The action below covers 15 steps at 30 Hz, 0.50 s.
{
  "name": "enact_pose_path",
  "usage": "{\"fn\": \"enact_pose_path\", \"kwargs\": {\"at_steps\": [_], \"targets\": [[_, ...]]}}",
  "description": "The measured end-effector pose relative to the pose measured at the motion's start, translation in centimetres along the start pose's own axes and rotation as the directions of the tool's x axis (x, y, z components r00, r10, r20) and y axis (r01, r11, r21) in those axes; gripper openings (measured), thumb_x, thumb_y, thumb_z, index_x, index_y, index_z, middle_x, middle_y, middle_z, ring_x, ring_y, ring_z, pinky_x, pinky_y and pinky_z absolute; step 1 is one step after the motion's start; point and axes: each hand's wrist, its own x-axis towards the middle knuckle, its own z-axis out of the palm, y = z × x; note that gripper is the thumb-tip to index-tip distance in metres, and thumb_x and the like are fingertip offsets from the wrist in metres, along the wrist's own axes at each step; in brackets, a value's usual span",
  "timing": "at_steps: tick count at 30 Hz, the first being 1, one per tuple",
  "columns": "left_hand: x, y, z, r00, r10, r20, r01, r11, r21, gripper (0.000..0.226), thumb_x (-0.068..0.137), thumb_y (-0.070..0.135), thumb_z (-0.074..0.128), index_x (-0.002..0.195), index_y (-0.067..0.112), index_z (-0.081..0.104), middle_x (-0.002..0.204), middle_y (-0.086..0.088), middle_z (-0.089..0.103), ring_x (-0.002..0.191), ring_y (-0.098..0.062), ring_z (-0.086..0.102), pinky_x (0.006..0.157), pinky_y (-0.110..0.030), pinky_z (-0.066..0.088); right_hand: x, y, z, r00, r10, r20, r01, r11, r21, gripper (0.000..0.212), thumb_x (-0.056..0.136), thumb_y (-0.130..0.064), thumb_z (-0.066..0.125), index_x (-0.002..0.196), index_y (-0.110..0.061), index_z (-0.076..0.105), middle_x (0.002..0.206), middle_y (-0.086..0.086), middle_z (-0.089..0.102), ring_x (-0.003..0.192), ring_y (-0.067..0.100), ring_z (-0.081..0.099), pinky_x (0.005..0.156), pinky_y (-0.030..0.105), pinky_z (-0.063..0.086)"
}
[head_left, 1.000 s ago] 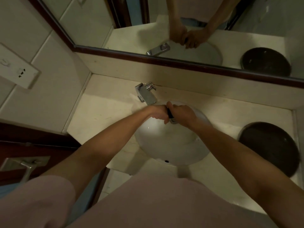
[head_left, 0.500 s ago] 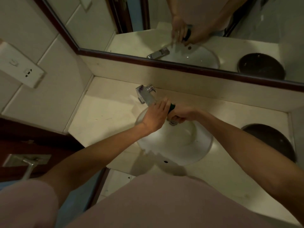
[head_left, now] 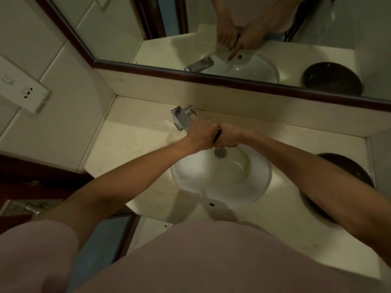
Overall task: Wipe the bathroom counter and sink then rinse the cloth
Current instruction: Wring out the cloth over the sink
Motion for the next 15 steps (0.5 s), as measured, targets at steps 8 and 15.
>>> {"fn": "enact_pose_path", "kwargs": {"at_steps": [8, 15], "targets": [[2.4, -0.1, 0.1, 0.964, -0.066, 0.259, 0.114, 0.978, -0.173, 0.044, 0.076, 0.019, 0.064, 0.118, 0.017, 0.054, 0.083, -0.002, 0.066, 0.07, -0.021, 0.064, 0.051, -0.03, 0.042, 0.8, 1.7, 0.8, 0.96, -0.078, -0.268, 0.065, 0.996, -0.058, 0.077, 0.094, -0.034, 0.063, 0.154, -0.009, 0.022, 0.119, 0.012, 0.066, 0.092, 0.028, 0.065, 0.07, 0.036, 0.05], [3.1, 0.0, 1.1, 0.902, -0.028, 0.431, 0.166, 0.943, -0.287, 0.013, 0.078, 0.011, 0.062, 0.089, 0.012, 0.054, 0.073, -0.004, 0.058, 0.064, -0.02, 0.057, 0.05, -0.027, 0.041, 1.0, 2.8, 2.2, 0.915, -0.24, -0.325, 0.108, 0.92, -0.376, 0.067, 0.098, -0.023, 0.054, 0.155, -0.006, 0.024, 0.117, 0.02, 0.069, 0.094, 0.038, 0.069, 0.066, 0.037, 0.045]]}}
